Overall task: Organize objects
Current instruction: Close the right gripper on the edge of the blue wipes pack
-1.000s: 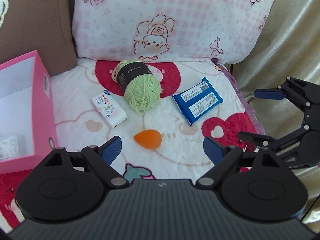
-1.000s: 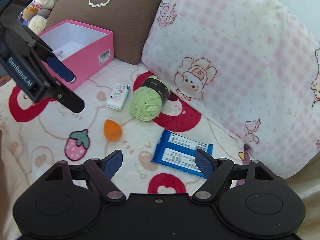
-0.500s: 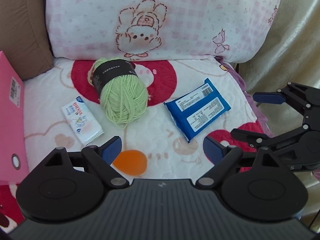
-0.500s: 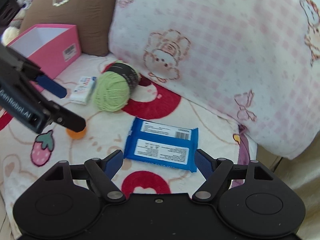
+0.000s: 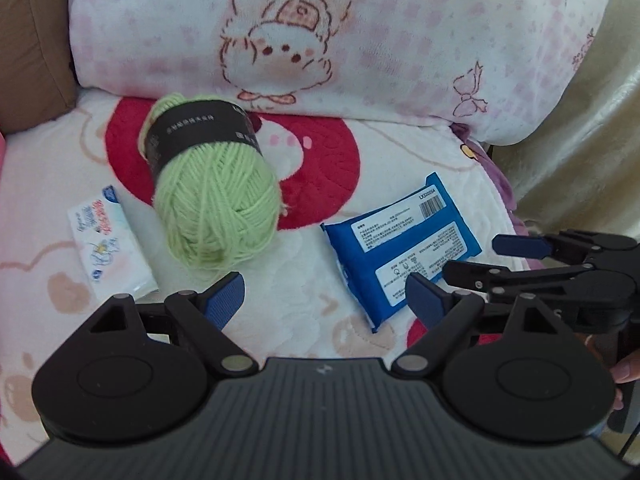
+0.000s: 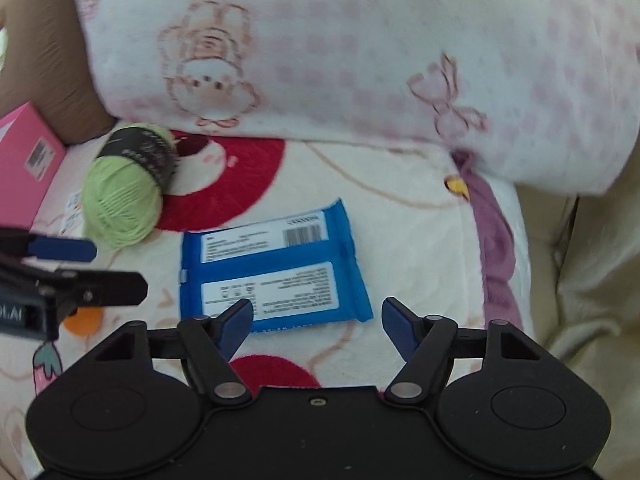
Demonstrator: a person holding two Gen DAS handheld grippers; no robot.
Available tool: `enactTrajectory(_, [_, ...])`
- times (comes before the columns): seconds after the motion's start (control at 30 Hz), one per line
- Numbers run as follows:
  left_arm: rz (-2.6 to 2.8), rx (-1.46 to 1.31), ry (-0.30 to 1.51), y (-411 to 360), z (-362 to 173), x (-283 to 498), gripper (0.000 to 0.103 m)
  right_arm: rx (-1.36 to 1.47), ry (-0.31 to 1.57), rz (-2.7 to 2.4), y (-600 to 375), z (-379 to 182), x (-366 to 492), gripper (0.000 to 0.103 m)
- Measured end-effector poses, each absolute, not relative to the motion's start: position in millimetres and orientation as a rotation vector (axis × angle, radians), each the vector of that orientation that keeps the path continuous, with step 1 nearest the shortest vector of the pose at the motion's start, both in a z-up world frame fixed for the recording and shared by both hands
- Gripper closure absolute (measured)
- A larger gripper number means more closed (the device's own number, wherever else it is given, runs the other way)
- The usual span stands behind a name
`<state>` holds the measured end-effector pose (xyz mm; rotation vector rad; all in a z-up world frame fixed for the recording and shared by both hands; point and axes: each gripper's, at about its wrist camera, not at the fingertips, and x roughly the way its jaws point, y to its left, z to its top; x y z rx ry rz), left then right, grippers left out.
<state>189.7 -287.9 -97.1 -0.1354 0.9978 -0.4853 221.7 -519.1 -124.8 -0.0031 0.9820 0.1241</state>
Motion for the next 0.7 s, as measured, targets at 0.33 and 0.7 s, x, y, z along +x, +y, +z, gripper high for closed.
enactTrajectory(0.33, [-0.47, -0.209, 1.047, -305.4, -119.4, 199.9, 0.035, 0.021, 1.014, 0.11, -528.9, -143.3, 249.4, 0.024])
enactTrajectory(0.7, [-0.465, -0.218, 1.022, -310.3, -133.3, 206.0, 0.053, -0.024, 1.051, 0.179, -511.0, -142.3, 247.3, 0.042])
